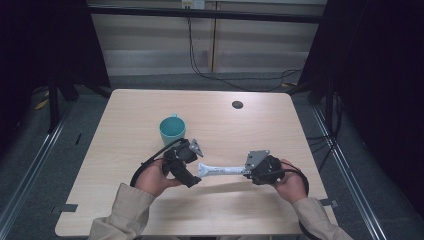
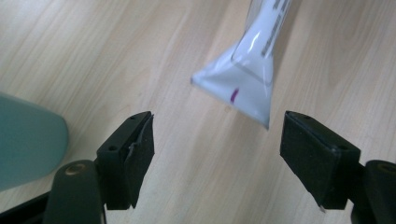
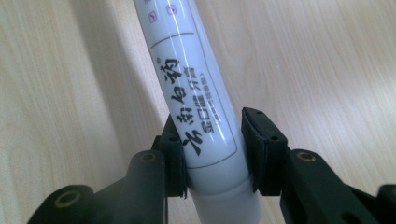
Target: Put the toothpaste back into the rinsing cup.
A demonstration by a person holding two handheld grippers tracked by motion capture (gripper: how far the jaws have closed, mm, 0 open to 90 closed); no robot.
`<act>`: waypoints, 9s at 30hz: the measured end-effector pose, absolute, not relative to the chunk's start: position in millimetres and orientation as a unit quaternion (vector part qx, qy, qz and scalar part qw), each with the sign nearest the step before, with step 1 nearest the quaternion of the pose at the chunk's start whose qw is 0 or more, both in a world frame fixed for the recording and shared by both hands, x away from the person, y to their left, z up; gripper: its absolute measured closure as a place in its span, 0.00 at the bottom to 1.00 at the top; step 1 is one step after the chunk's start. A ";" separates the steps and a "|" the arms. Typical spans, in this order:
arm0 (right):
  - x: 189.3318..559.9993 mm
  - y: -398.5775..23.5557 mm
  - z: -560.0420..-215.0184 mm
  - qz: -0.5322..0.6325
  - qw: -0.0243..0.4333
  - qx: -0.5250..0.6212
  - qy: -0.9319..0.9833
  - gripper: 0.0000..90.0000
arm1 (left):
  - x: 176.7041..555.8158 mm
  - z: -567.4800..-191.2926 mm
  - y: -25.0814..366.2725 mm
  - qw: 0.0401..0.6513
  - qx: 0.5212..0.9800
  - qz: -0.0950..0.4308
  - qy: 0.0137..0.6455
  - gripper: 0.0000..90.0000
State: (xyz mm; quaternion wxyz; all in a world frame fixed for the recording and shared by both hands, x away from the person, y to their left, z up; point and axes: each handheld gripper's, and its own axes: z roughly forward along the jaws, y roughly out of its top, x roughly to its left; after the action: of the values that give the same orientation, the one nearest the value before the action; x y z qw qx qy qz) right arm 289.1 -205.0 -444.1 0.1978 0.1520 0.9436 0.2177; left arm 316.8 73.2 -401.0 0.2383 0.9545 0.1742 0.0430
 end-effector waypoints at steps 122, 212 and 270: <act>294.2 -174.2 -440.1 0.363 0.138 0.356 0.850 0.70 | 320.2 -443.3 61.0 0.526 0.767 -0.033 0.367 0.41; 283.5 -153.4 -436.5 0.426 0.102 0.314 0.842 0.70 | 324.6 -435.0 69.9 0.599 0.700 -0.057 0.384 0.49; 285.4 -151.3 -449.7 0.450 0.086 0.320 0.829 0.35 | 318.0 -412.0 85.5 0.618 0.696 -0.016 0.365 0.84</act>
State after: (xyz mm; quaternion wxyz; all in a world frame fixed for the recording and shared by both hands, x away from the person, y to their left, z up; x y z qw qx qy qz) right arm 285.4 -151.3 -449.7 0.0864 0.3200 0.8295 0.4495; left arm 318.0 85.5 -412.0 0.6185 0.6955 0.3654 -0.0163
